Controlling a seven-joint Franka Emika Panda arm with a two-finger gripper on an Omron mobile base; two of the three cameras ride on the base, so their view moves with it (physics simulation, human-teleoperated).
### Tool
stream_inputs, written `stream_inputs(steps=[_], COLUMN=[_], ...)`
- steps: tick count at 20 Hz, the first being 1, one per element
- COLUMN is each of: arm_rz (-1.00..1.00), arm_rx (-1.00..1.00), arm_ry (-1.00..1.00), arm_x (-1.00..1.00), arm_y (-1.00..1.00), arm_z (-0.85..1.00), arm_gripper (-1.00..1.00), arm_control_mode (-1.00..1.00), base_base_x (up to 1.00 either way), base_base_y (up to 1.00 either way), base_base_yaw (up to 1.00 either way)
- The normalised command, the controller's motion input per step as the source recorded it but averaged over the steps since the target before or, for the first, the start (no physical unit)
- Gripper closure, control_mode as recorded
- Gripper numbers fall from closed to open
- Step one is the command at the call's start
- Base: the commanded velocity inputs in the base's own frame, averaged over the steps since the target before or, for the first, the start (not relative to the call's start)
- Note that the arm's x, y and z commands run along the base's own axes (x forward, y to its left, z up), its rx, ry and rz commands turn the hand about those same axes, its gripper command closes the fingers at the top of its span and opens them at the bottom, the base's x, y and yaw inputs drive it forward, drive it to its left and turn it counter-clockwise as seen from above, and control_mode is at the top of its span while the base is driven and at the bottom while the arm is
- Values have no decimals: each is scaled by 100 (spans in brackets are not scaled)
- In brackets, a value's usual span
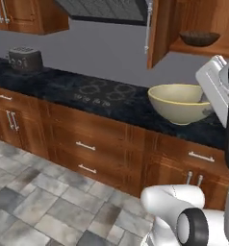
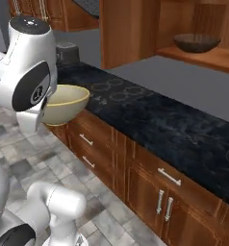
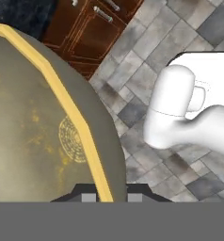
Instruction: Pick up the bowls from the cabinet and place each bowl in front of a stool on the dining counter.
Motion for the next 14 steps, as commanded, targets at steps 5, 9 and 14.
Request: stream_inputs(steps=[5, 9, 14], arm_rz=[0, 0, 0], arm_rx=[0, 0, 0], arm_ry=[0, 0, 0], arm_x=[0, 0, 0], arm_y=[0, 0, 0], arm_z=[0, 0, 0], arm_gripper=[100, 100, 100], arm_control_mode=[100, 100, 100], base_base_x=[-37, -20, -12], base_base_y=[23, 16, 14], base_base_yaw=[98, 100, 100])
